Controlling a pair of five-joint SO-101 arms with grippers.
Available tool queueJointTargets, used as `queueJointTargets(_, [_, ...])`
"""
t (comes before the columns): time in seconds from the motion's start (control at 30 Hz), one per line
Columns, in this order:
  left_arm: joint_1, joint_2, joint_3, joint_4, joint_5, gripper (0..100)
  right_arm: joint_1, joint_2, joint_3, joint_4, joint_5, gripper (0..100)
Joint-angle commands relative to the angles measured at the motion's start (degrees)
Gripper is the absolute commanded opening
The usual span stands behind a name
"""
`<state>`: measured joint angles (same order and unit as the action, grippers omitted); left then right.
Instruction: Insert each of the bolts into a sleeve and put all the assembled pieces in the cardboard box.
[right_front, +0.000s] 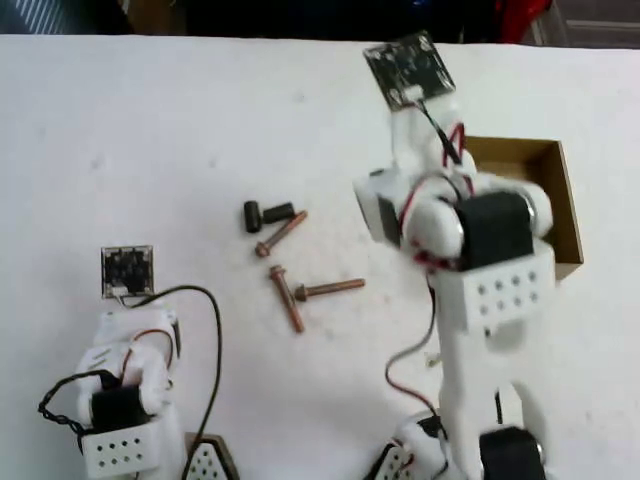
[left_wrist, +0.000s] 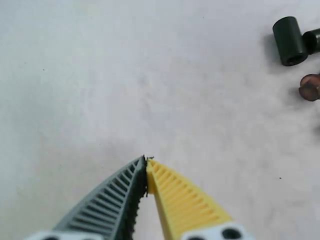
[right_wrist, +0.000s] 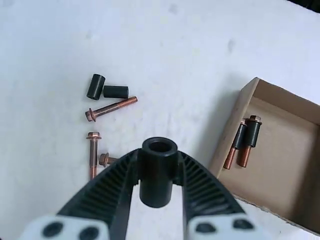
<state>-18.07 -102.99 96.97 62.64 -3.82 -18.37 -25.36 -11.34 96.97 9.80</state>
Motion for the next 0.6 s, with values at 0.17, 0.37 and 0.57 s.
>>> queueJointTargets(0.17, [-0.04,-0.57,-2.20,-0.53,-9.93,2,0.48,-21.23,20.22,-9.10,0.70,1.8])
queueJointTargets(0.37, [-0.04,-0.57,0.09,-3.96,-13.54,2,0.57,-38.46,39.91,-19.82,1.32,1.8])
queueJointTargets(0.57, [-0.04,-0.57,-0.09,-4.13,-18.55,2,2.59,-51.82,56.44,-29.67,5.19,1.8])
